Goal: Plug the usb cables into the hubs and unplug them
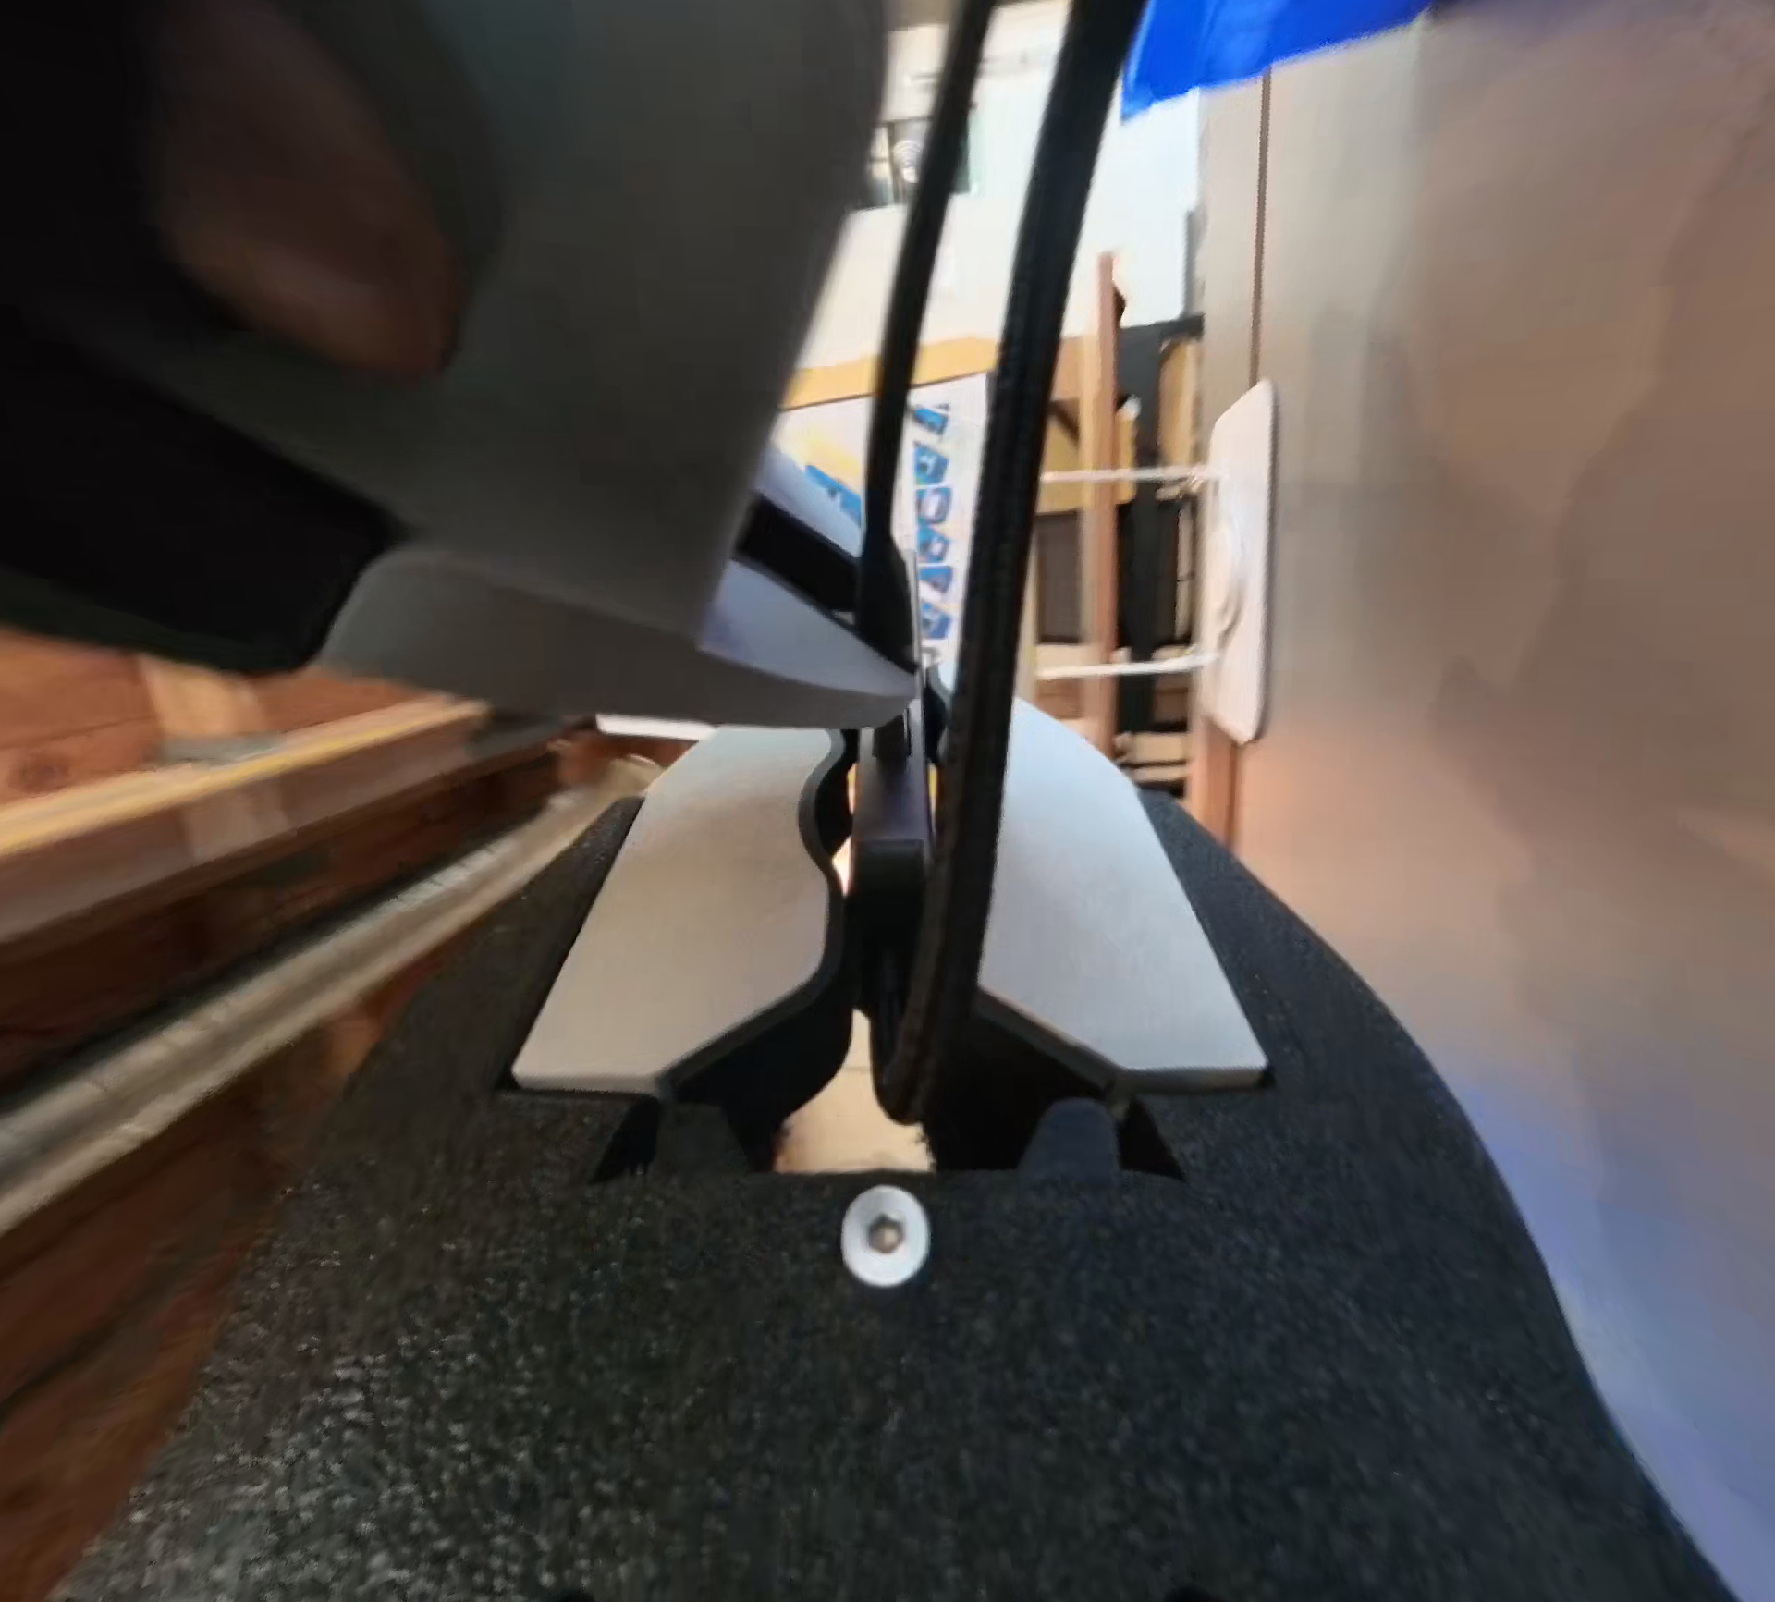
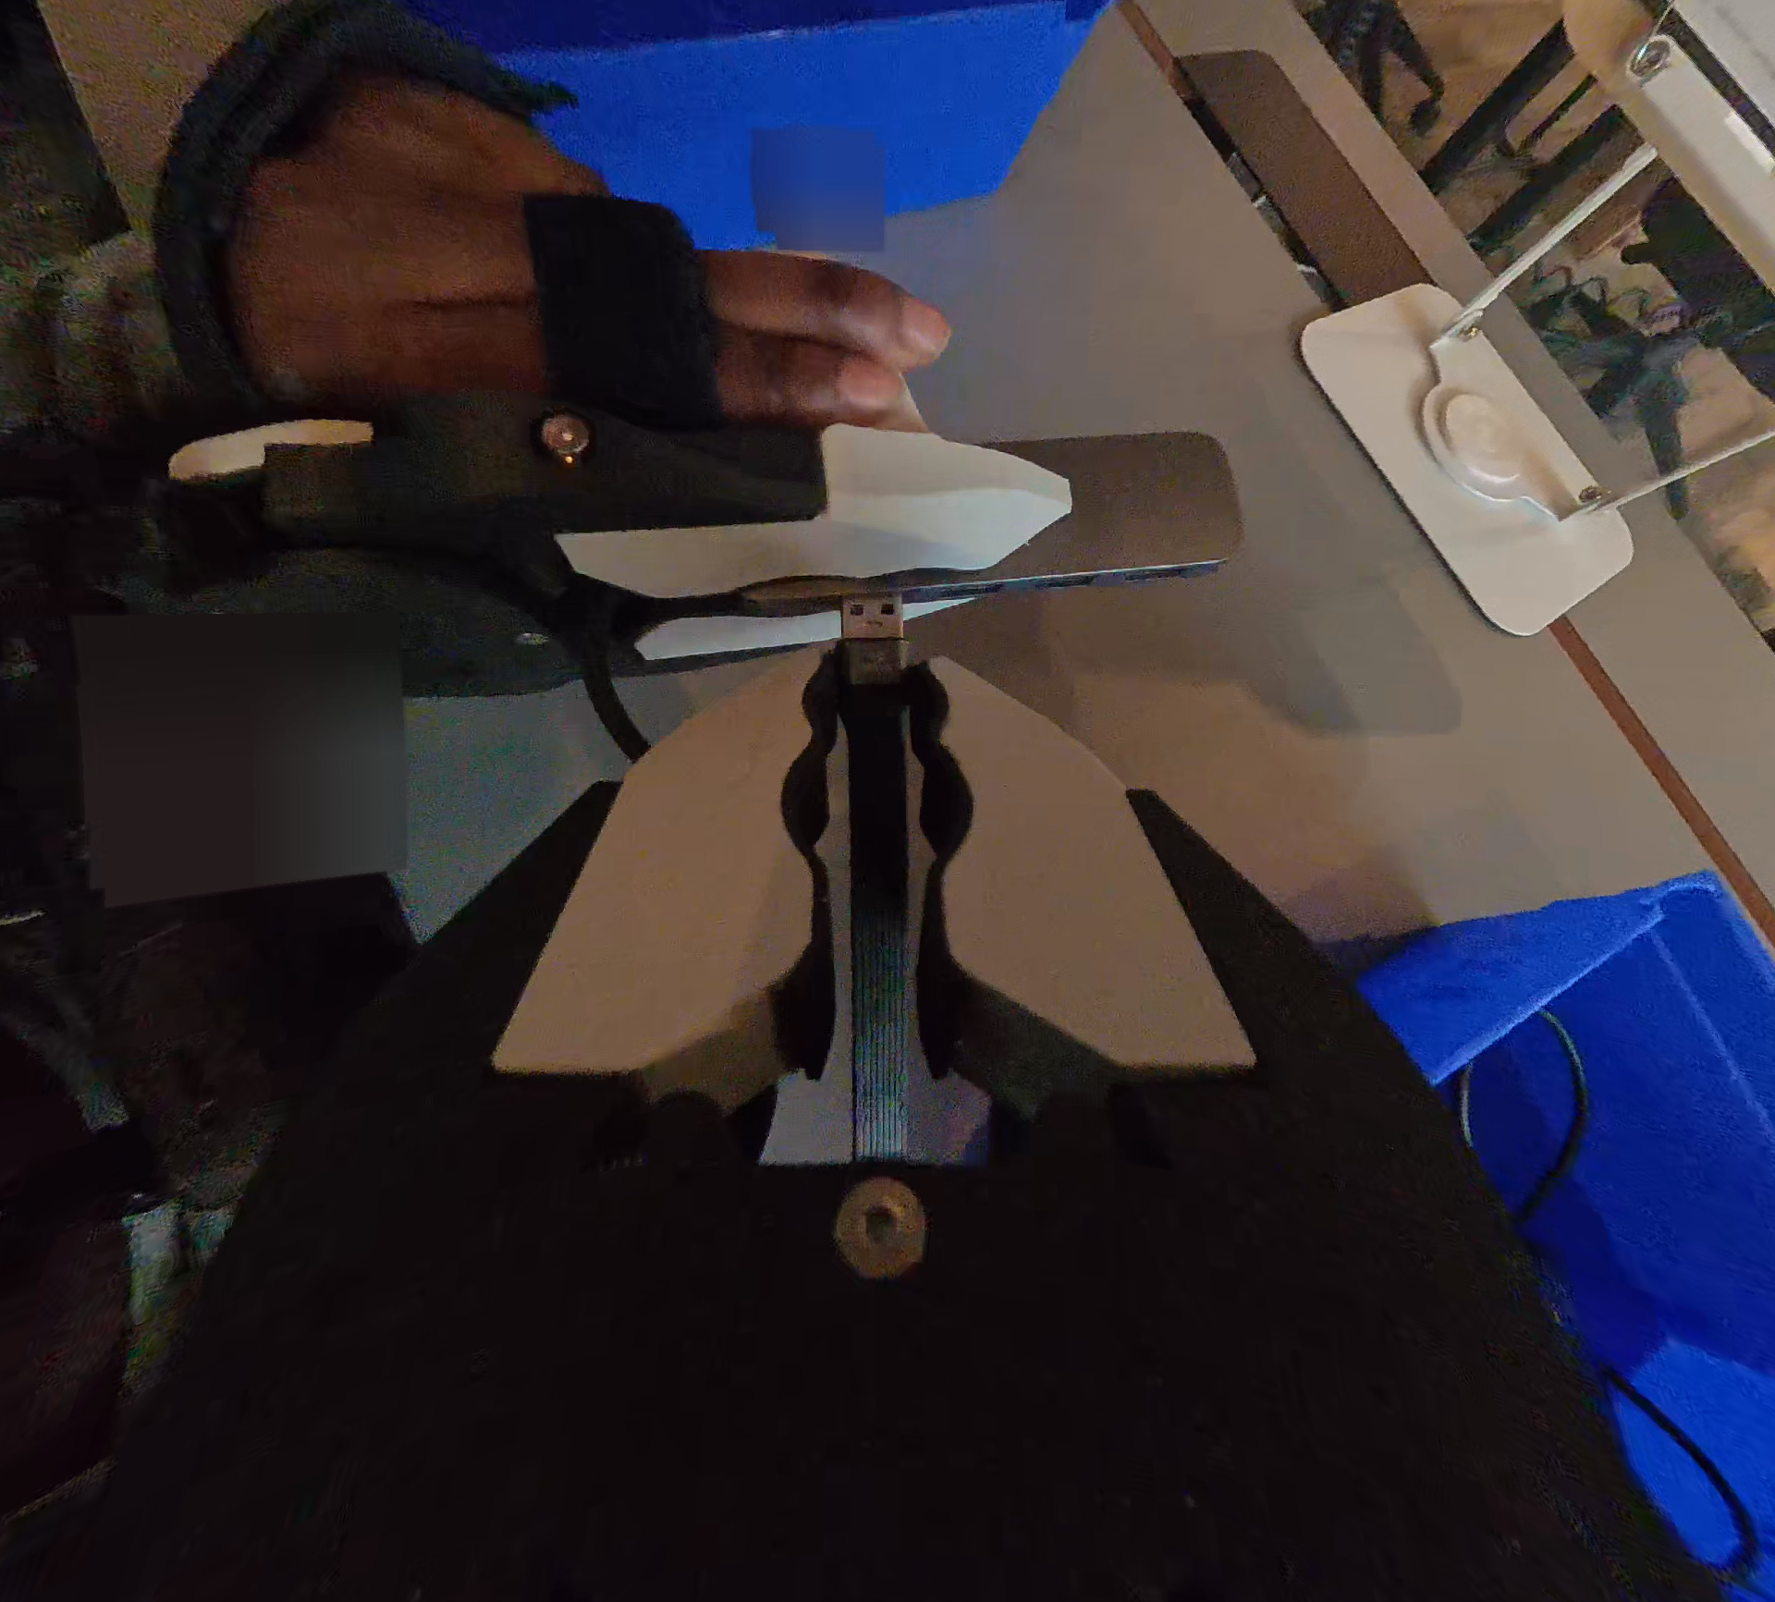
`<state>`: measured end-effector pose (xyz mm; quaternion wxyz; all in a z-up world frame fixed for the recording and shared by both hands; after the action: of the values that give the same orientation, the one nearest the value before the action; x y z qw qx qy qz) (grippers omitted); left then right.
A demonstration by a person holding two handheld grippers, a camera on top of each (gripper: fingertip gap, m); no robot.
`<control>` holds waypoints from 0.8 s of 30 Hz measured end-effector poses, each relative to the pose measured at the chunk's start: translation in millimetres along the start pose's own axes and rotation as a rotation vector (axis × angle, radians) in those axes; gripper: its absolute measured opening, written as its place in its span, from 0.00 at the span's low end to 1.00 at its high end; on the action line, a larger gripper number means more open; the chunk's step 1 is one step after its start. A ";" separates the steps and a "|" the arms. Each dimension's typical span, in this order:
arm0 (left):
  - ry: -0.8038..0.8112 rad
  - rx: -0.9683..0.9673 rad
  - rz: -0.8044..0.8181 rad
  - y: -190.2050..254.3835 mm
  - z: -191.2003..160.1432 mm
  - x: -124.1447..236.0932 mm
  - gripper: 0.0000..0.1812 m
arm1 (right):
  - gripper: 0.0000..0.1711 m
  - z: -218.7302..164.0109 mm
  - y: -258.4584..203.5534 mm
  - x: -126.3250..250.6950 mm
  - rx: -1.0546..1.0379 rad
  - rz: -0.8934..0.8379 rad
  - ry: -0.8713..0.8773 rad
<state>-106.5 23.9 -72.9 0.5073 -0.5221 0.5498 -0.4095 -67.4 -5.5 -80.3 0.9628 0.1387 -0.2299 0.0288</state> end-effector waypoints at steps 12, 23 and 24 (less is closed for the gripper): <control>0.121 0.032 -0.079 12.0 22.6 3.5 0.07 | 0.07 -19.3 -10.4 7.3 0.082 0.090 -0.122; 0.151 0.079 -0.138 29.5 37.0 0.1 0.06 | 0.07 -31.4 -9.6 4.5 0.043 0.093 -0.122; 0.154 0.061 -0.142 32.2 38.1 0.1 0.07 | 0.07 -34.7 -9.8 3.8 0.055 0.085 -0.147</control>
<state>-74.1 30.7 -110.2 0.4488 -0.5110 0.5363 -0.4998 -47.7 -5.2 -110.8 0.9371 0.1569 -0.3049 0.0656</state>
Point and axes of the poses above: each gripper's, where its closed fingertips meet, x back along the fingers, z out of its top, y = z × x across the jaws, the point moved 1 cm from there along x, back along the fingers, and after that the axes turned 11 degrees about y, right-handed, at the moved point
